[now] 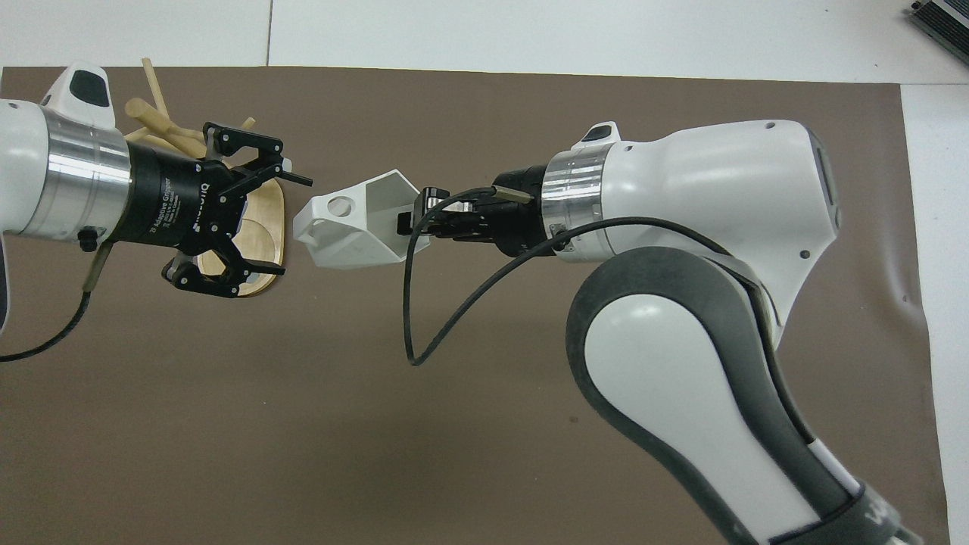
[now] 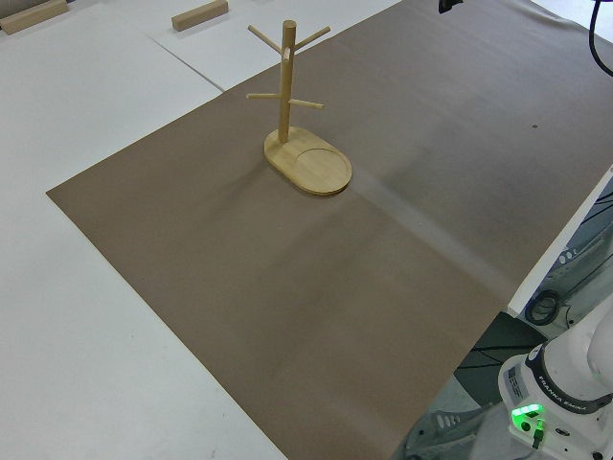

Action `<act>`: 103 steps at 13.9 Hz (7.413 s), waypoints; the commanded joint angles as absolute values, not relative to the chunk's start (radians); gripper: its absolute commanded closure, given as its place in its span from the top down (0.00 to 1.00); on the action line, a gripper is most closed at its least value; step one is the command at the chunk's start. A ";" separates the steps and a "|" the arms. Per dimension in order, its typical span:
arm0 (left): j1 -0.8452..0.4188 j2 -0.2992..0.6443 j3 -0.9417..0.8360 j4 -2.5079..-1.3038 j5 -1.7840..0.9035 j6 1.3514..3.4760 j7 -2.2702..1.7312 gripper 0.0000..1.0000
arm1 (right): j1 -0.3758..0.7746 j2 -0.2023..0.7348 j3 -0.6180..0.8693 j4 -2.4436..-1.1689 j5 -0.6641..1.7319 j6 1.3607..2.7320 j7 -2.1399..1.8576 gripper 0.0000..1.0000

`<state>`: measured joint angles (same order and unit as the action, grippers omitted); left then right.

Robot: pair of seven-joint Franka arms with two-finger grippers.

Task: Hang cup on rack
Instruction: 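Carry the cup toward the left gripper while the left gripper reaches it, then close the left gripper on the cup while the right gripper holds, then open the right gripper and withdraw it while the left gripper carries cup, then hang the cup on a peg of the wooden mug tree with the left gripper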

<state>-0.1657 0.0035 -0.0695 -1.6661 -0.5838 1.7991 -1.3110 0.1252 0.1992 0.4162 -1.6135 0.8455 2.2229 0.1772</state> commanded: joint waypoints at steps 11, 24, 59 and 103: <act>-0.209 -0.038 -0.063 -1.798 -0.647 1.879 -1.853 1.00 | 0.110 0.207 0.422 -1.594 0.874 2.175 0.209 0.00; -0.210 -0.046 -0.066 -1.796 -0.706 1.902 -1.867 0.00 | 0.114 0.207 0.422 -1.594 0.876 2.180 0.230 0.00; -0.132 0.024 -0.054 -1.977 -0.655 2.279 -2.327 0.00 | -0.139 0.097 0.408 -1.643 0.222 2.025 0.206 1.00; -0.038 0.130 -0.051 -1.980 -0.629 2.378 -2.738 1.00 | 0.028 0.078 -0.115 -1.546 -0.007 1.697 -0.023 1.00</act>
